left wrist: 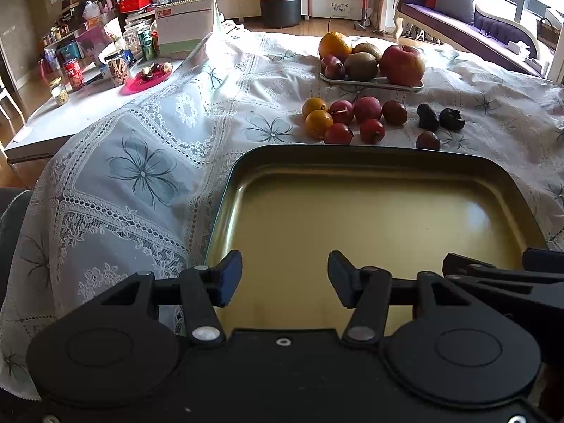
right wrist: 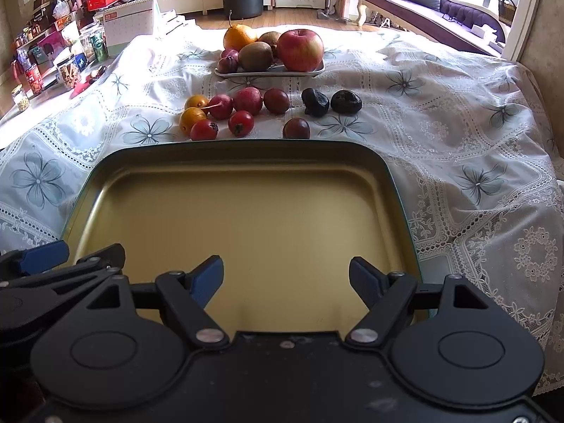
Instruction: Organize fruits
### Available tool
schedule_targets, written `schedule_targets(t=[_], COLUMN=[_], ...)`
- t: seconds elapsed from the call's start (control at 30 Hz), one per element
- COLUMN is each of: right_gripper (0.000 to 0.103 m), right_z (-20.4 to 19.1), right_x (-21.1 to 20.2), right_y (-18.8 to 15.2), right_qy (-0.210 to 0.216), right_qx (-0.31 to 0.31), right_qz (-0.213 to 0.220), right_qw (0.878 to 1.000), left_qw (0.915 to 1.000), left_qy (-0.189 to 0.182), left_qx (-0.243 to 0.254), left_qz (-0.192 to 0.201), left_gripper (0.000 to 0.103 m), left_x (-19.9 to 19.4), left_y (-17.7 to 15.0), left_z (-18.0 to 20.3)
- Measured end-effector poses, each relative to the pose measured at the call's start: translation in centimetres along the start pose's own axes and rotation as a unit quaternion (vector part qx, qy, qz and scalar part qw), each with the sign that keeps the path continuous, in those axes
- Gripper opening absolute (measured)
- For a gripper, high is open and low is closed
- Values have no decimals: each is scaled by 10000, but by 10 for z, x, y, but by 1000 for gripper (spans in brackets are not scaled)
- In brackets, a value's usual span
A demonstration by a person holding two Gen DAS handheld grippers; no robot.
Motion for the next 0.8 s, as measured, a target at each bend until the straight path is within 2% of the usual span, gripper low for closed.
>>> schedule_targets(t=[0.8], right_gripper=[82], right_z=[0], right_x=[1], right_y=[-1], right_qy=[1], right_qx=[5], right_qz=[-29], right_qw=[10000], left_qw=[9999], left_qy=[-2], left_qx=[24], left_qz=[-102], left_gripper=[60], left_x=[2], left_y=[-4], left_z=[0])
Point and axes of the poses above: each gripper's, at about its wrist camera, not at the fingertips, and x roughly the way its jaws point, z to its right, y to its top, the point moved 1 cm from there along x, roughly the way its jaws point, and after that the axes turned 12 degrees about y, right-handed, at the moved point
